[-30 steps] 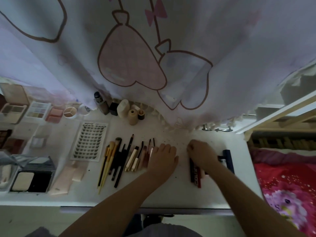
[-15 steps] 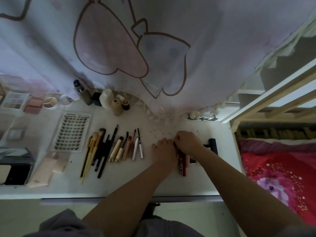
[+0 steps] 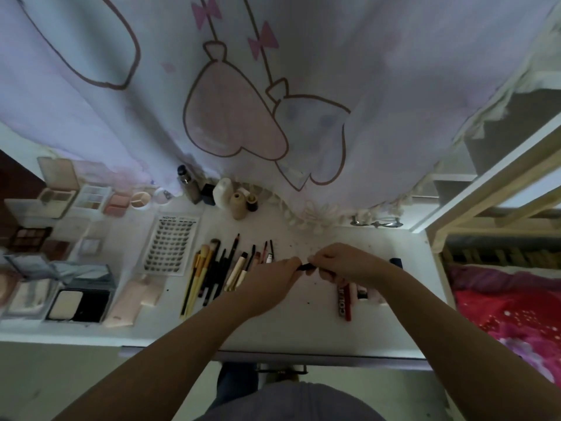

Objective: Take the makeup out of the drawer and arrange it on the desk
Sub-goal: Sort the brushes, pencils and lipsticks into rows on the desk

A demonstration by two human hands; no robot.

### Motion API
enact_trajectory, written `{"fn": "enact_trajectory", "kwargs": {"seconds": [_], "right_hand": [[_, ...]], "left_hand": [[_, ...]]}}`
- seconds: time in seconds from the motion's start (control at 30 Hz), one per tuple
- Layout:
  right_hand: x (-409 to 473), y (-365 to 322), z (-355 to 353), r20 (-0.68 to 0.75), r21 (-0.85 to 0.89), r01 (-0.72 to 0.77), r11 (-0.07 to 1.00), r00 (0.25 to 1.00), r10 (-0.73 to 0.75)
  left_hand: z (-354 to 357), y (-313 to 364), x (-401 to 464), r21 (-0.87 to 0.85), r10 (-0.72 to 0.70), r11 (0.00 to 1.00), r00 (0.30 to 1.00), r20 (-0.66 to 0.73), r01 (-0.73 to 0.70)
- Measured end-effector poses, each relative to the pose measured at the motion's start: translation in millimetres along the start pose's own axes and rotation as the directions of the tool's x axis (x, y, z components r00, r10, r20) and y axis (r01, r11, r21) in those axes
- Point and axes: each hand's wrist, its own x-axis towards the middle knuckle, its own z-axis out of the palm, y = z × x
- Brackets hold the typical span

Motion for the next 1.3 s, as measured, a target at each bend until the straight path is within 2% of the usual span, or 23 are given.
{"fn": "enact_trajectory", "kwargs": {"seconds": [0.1, 0.2, 0.3, 0.4, 0.47, 0.57, 0.6, 0.73, 0.8, 0.87, 0.9, 0.97, 1.03, 1.13, 1.3], "right_hand": [[-7.2, -1.2, -2.4, -0.052, -0.001, 0.069, 0.998, 0.996, -0.068], [-23.0, 10.7, -28.6, -0.155, 0.147, 0.069, 0.987, 0.987, -0.046], [-31.8, 18.1, -35.9, -0.156, 0.165, 0.046, 0.985, 0.988, -0.020], [-15.3, 14.9, -10.3, -0.140, 0.108, -0.021, 0.994, 0.990, 0.037], [-1.5, 16.9, 7.3, -0.162, 0.092, -0.107, 0.990, 0.979, 0.121], [11.3, 21.3, 25.1, -0.220, 0.146, -0.191, 0.971, 0.950, 0.220], [14.4, 21.6, 29.3, -0.216, 0.169, -0.210, 0.963, 0.945, 0.245], [27.7, 23.5, 39.7, -0.210, 0.140, -0.260, 0.955, 0.935, 0.285], [34.3, 25.7, 42.4, -0.256, 0.108, -0.272, 0.956, 0.922, 0.291], [41.5, 28.7, 45.8, -0.304, 0.075, -0.259, 0.963, 0.914, 0.270], [45.1, 30.1, 48.2, -0.329, 0.039, -0.252, 0.967, 0.910, 0.250], [51.7, 32.5, 54.3, -0.385, -0.140, -0.277, 0.951, 0.900, 0.205], [58.1, 34.8, 62.6, -0.433, -0.297, -0.319, 0.900, 0.885, 0.171], [66.9, 37.1, 74.1, -0.465, -0.373, -0.339, 0.864, 0.874, 0.142], [74.4, 43.9, 78.8, -0.474, -0.525, -0.311, 0.792, 0.880, 0.032]], "left_hand": [[-7.9, -13.3, -6.4, -0.010, 0.012, 1.000, 1.000, 0.011, -0.012], [-14.0, -42.6, -19.6, -0.055, -0.137, 0.989, 0.990, 0.030, 0.139], [-8.0, -49.5, -27.5, -0.173, -0.209, 0.962, 0.978, 0.017, 0.209], [5.0, -24.8, -13.7, -0.439, -0.293, 0.851, 0.954, 0.058, 0.288], [13.4, -11.6, -1.5, -0.535, -0.362, 0.766, 0.927, 0.099, 0.356], [22.4, -0.2, 13.5, -0.662, -0.464, 0.592, 0.866, 0.187, 0.460], [23.7, 1.8, 18.1, -0.672, -0.489, 0.564, 0.850, 0.195, 0.479], [21.7, -4.2, 33.0, -0.444, -0.524, 0.741, 0.847, 0.090, 0.505], [17.5, -9.3, 37.7, -0.366, -0.512, 0.783, 0.855, 0.078, 0.502], [14.9, -12.9, 41.9, -0.216, -0.512, 0.833, 0.857, 0.050, 0.510], [15.0, -14.2, 43.9, -0.108, -0.506, 0.855, 0.862, 0.034, 0.507], [19.7, -18.4, 46.9, 0.079, -0.486, 0.872, 0.874, 0.024, 0.482], [26.1, -22.4, 48.2, 0.191, -0.450, 0.879, 0.892, 0.029, 0.437], [35.2, -26.2, 49.5, 0.270, -0.407, 0.884, 0.912, 0.044, 0.382], [39.0, -31.2, 46.7, 0.271, -0.346, 0.906, 0.937, 0.039, 0.324]]}}
